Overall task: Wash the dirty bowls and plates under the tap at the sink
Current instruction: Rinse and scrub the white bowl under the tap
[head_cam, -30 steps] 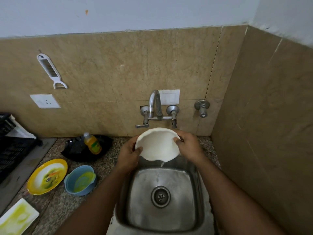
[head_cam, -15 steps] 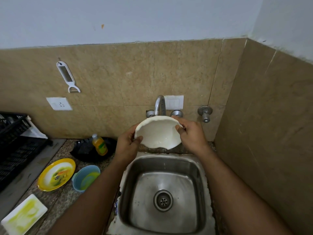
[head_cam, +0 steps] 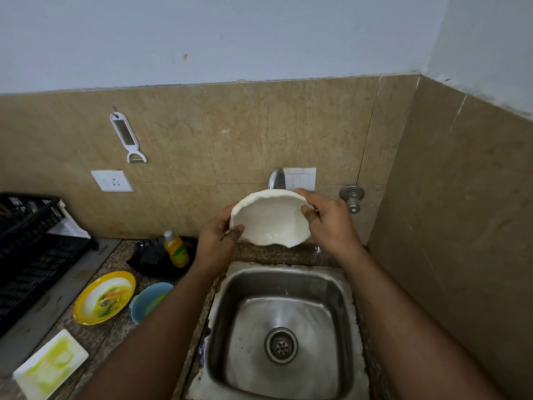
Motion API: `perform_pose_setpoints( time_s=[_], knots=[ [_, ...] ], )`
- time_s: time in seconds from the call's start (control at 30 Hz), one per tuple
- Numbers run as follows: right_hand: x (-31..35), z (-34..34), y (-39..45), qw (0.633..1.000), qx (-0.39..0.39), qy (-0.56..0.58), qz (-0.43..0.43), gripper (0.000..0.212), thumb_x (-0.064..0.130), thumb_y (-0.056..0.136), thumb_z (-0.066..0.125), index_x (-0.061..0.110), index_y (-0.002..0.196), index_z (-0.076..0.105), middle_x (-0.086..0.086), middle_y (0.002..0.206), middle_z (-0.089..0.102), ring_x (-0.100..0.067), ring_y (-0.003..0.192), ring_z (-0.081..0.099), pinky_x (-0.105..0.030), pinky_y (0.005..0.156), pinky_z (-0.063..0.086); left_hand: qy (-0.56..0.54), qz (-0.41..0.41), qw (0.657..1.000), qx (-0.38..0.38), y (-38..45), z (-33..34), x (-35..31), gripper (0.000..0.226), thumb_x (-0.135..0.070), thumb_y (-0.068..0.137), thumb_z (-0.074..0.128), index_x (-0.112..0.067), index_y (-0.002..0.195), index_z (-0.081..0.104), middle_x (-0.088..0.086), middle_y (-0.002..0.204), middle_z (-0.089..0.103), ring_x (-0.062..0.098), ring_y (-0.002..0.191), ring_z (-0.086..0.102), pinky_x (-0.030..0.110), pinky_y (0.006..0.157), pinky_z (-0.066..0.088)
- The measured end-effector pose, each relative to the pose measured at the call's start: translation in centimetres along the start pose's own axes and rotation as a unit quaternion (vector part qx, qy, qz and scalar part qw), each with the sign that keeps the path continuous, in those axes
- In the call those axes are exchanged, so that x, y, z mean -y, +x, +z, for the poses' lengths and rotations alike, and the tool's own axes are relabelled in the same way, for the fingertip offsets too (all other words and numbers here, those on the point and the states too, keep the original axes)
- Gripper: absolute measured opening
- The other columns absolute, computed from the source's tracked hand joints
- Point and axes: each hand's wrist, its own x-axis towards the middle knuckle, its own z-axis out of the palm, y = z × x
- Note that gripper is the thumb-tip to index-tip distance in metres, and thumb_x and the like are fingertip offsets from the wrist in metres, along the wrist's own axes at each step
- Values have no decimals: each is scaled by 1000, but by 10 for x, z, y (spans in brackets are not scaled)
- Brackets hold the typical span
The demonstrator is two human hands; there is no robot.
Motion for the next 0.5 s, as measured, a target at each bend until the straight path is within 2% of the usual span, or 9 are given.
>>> perform_pose_setpoints(
  time_s=[0.2,0.4,0.5],
  knots=[
    [0,0,1,1000,0,-9,-12,46,15,99,59,32,141,60,3,125,73,-16,110,66,-42,93,58,-3,4,1000,-2,-2,0,2,50,-5,97,65,-41,131,62,-21,120,70,0,112,64,23,89,56],
    [-2,6,-4,1000,1,-5,6,47,14,98,60,34,141,60,-1,121,74,-19,105,66,-39,87,58,-7,0,1000,10,-3,0,11,47,-4,97,64,-29,137,64,-11,123,72,7,115,66,27,90,58],
    [-11,14,-11,999,21,-12,36,47,14,98,60,36,140,60,-2,118,75,-20,102,68,-38,85,58,8,-89,996,23,-9,5,20,38,-8,98,64,-24,133,66,-4,112,75,15,104,72,33,82,63]
  ],
)
